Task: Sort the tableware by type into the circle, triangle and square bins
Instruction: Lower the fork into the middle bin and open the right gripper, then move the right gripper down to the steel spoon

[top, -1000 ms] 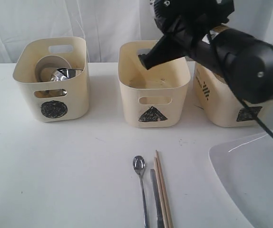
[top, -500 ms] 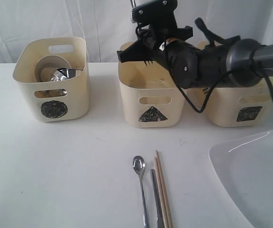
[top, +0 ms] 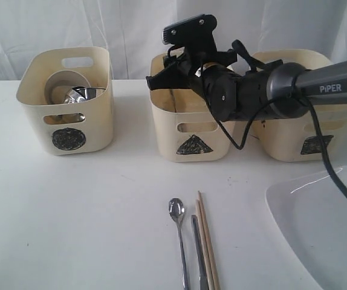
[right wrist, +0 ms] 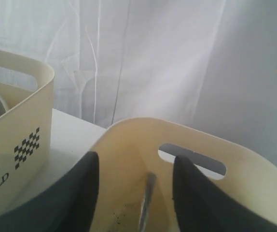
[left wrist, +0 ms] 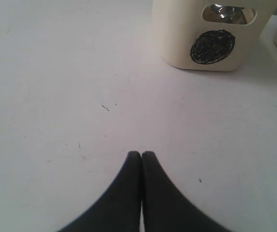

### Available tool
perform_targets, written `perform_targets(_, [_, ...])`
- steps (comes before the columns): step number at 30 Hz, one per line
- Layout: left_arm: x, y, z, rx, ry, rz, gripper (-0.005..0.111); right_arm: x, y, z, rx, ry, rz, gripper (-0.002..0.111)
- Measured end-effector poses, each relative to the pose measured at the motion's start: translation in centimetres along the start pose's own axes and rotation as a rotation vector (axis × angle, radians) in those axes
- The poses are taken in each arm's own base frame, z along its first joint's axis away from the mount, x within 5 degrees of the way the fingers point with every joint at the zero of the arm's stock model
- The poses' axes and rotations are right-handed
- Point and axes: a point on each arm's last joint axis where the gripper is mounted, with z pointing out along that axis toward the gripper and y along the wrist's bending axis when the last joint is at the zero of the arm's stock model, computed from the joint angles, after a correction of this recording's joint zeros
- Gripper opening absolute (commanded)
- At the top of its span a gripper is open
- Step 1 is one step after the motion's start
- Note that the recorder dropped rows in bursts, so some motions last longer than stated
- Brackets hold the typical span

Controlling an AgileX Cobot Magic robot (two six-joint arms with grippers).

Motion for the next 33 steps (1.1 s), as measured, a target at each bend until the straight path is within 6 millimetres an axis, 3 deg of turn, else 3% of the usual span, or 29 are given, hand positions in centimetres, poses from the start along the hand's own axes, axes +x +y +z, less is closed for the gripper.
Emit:
perform_targets(4, [0.0,0.0,0.0,0.0,0.0,0.0,0.0,0.0,0.0,0.0,0.001,0.001,0.002,0.047])
perform_targets(8, [0.0,0.0,0.0,0.0,0.0,0.0,0.0,-1.7,-0.2,-0.8,-0.006,-0.014,0.012,0.046])
perform_targets(14, [0.0,0.0,0.0,0.0,0.0,0.0,0.0,-6.2,-0.4,-4.4,-0.091,0.07,0.049,0.04])
perform_targets(18, [0.0,0.0,0.0,0.0,0.0,0.0,0.0,-7.3,-0.3,-6.8,-0.186,0.228,0.039,0.039])
perform_targets(25, [0.0,0.0,0.0,0.0,0.0,0.0,0.0,-4.1,0.7,-10.4,-0.41,0.759,0.029,0.039])
perform_targets(29, [0.0,0.0,0.0,0.0,0.0,0.0,0.0,-0.6,1.9,-13.6,-0.505,1.192,0.211,0.039])
perform_targets(33, [0.0,0.0,0.0,0.0,0.0,0.0,0.0,0.9,2.9,-13.9,-0.475,1.211,0.27,0.039])
